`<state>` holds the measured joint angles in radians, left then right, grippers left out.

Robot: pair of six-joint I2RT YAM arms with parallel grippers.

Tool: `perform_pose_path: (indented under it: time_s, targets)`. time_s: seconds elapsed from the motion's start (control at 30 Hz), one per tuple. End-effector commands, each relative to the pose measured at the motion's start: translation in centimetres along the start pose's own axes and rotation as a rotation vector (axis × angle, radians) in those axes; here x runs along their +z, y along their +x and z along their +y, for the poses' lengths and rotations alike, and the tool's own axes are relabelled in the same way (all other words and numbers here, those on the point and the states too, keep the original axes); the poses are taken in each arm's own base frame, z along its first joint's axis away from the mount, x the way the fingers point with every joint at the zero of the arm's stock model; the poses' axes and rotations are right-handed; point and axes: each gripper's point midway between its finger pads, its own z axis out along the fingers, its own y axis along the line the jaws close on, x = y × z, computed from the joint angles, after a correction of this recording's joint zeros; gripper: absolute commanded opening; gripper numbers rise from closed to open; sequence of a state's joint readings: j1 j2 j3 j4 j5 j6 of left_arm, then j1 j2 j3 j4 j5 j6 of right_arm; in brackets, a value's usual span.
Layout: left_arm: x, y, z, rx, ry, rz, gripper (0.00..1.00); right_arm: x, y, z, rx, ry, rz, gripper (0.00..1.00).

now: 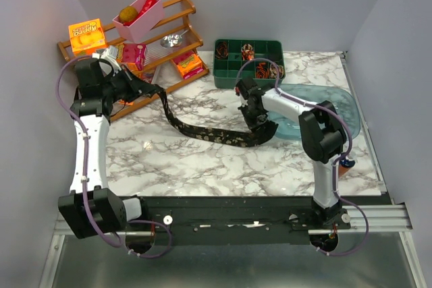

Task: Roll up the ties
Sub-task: Move the bin to the center of the board.

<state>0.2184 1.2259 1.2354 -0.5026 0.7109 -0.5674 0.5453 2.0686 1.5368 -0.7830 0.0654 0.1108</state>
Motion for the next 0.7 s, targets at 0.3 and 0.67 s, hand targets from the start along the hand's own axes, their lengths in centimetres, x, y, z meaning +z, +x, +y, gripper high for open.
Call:
perform_pose_path:
  time_s: [0.3,0.67]
  targets:
    - [0.7,3.9,-3.4,0.044,0.092,0.101,0.0,-2.8,4.9,-0.1,0.022,0.073,-0.002,0.01]
    - [-1.1,5.5,-4.3,0.027,0.128,0.082,0.0,-2.4,3.8,-3.7,0.044,0.293,-0.045,0.01]
